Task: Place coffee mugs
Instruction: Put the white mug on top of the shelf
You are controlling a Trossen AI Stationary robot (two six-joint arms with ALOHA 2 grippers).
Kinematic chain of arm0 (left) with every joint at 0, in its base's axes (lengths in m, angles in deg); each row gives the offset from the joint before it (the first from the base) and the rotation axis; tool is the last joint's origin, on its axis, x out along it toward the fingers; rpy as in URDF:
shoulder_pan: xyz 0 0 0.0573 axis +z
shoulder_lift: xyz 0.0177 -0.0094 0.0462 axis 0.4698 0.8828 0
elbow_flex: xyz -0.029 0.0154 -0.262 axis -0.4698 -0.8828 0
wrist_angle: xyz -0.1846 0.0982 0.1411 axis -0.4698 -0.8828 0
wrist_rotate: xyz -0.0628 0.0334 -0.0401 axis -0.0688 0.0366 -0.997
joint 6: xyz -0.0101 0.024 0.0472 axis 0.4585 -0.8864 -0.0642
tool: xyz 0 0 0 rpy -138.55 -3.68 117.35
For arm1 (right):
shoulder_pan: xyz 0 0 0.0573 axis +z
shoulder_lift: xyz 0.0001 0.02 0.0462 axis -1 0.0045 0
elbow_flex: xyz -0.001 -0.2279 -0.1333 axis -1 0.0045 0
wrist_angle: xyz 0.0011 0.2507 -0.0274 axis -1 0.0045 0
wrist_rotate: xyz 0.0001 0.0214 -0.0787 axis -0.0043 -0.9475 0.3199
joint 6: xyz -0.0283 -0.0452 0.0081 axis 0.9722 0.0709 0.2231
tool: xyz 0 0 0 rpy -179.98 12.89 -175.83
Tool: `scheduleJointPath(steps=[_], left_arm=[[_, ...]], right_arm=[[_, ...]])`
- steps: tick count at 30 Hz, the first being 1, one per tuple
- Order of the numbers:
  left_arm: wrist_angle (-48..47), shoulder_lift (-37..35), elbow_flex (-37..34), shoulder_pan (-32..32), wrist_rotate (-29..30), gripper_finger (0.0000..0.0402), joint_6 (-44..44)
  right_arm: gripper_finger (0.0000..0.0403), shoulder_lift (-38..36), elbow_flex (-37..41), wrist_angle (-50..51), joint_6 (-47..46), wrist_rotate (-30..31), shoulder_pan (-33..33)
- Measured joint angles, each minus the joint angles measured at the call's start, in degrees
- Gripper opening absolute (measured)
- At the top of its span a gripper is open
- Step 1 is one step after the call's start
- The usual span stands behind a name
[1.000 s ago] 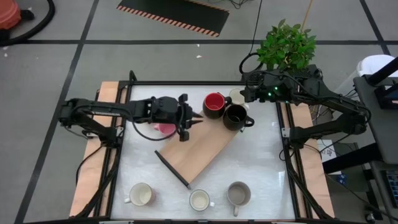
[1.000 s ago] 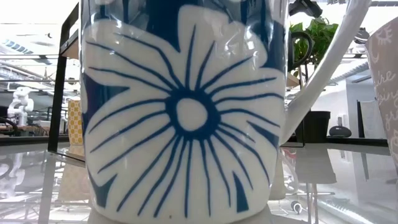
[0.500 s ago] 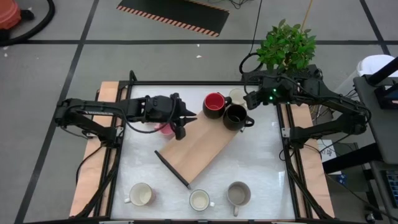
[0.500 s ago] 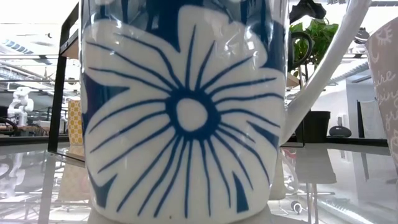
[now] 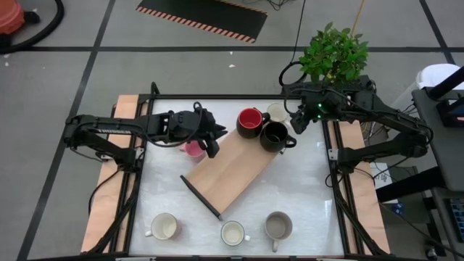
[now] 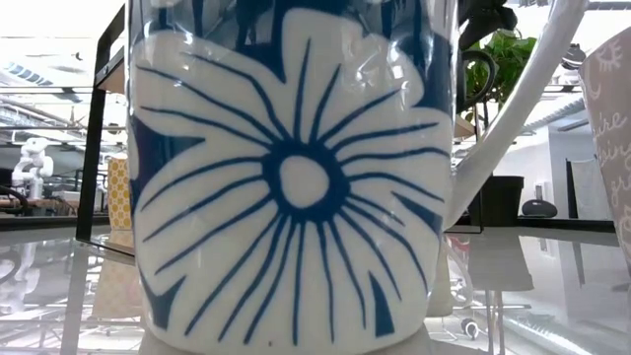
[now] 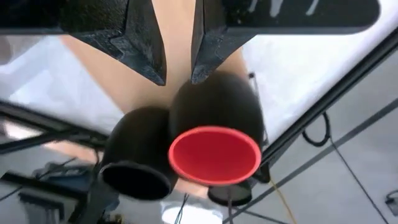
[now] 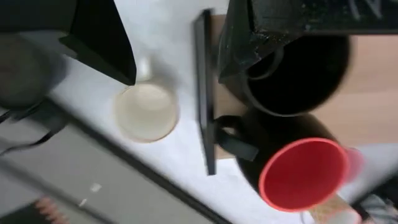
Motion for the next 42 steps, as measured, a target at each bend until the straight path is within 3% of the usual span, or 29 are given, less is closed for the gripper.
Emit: scheduleJointPath(steps=[5,11,22,28,36,42], left_arm=[[-7.27,0.04,0.0,0.0,1.81,0.0078,6.76],[-12.98,-1.32,-0.07,-0.6,1.91,0.0078,18.02],[-15.48,-6.57,-0.04,-3.08,1.01,0.0078,25.88],[-14.9,-10.88,-0.02,-3.39,0.94,0.0078,21.88],[-16.39,-14.27,-0.02,-2.85,1.57,0.0078,10.47],[-16.34,-14.21,-0.02,-1.93,1.27,0.0078,7.35]], right_arm=[[0.0215,-0.15,1.77,-2.96,11.1,6.53,-0.25],[0.0215,-0.43,3.4,-4.92,15.21,6.25,-2.09],[0.0215,-0.37,4.46,-7.46,18.86,6.16,-5.5],[0.0215,-0.37,4.46,-7.54,18.42,6.17,-6.47],[0.0203,-0.43,5.62,-8.51,26.1,5.77,-7.29],[0.0177,-0.57,10.95,-12.5,28.95,-1.18,-8.92]])
